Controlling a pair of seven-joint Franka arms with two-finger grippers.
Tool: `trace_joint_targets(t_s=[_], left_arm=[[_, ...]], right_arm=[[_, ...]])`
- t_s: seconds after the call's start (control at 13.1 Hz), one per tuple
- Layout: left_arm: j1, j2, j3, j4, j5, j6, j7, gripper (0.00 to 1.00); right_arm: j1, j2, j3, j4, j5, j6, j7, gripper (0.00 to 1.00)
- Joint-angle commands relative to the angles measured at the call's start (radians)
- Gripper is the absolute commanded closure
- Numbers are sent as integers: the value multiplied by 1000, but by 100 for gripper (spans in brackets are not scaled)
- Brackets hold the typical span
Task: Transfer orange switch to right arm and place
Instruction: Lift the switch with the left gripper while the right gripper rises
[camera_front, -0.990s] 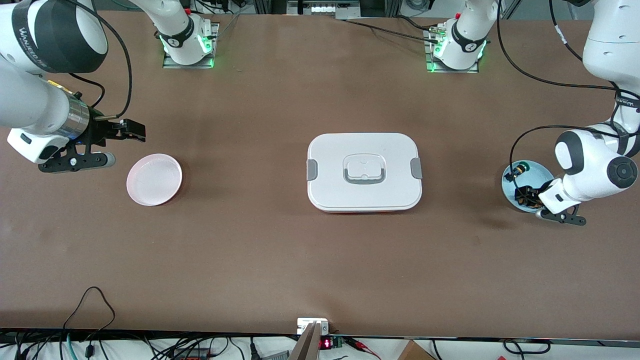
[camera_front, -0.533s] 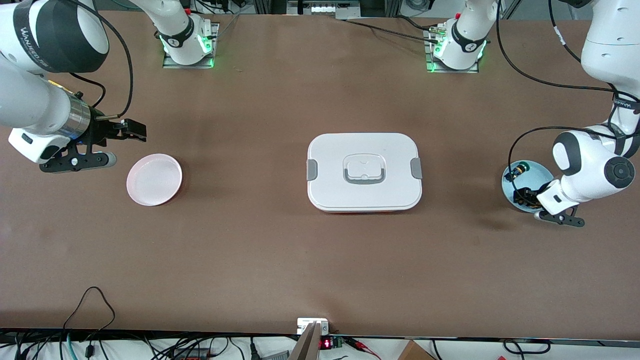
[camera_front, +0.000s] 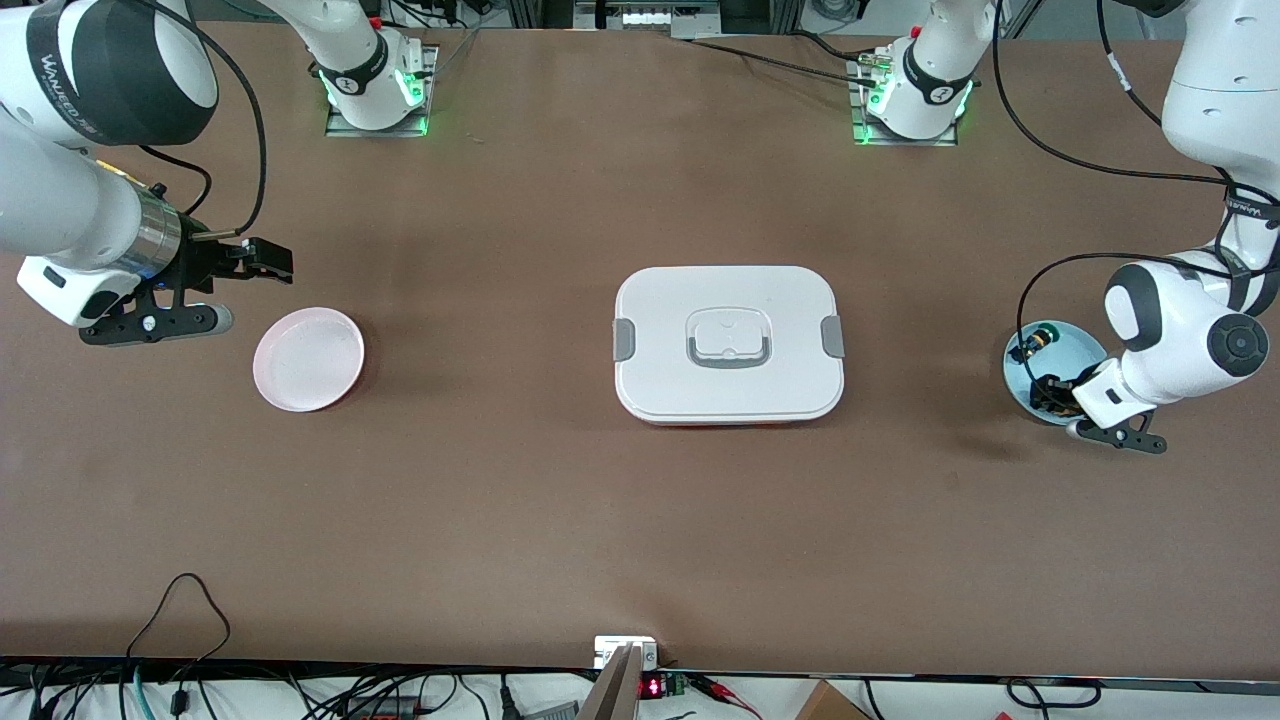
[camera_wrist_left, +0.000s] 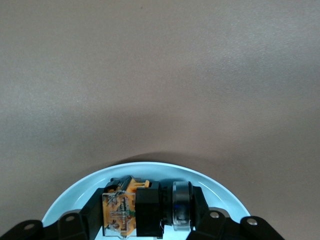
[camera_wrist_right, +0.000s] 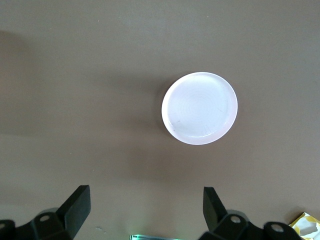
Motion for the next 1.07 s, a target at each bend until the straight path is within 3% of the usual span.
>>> trace_joint_targets(t_s=[0.0, 0.23, 0.61, 0.76, 0.99], left_arm=[[9, -1, -6, -4, -15, -6, 39, 45], [0, -50, -11, 25, -14, -160, 38, 53], [-20, -72, -46, 203, -9, -544, 96, 56], [-43, -74, -48, 280, -14, -718, 102, 71], [-26, -77, -123, 372, -131, -867, 107, 70]], right_arm=[[6, 1, 1, 13, 11, -18, 13, 0], [51, -5, 1, 13, 11, -27, 3, 0], [82, -7, -1, 32, 11, -49, 10, 0], [84, -7, -1, 33, 12, -49, 12, 0], [84, -5, -1, 33, 14, -50, 9, 0]])
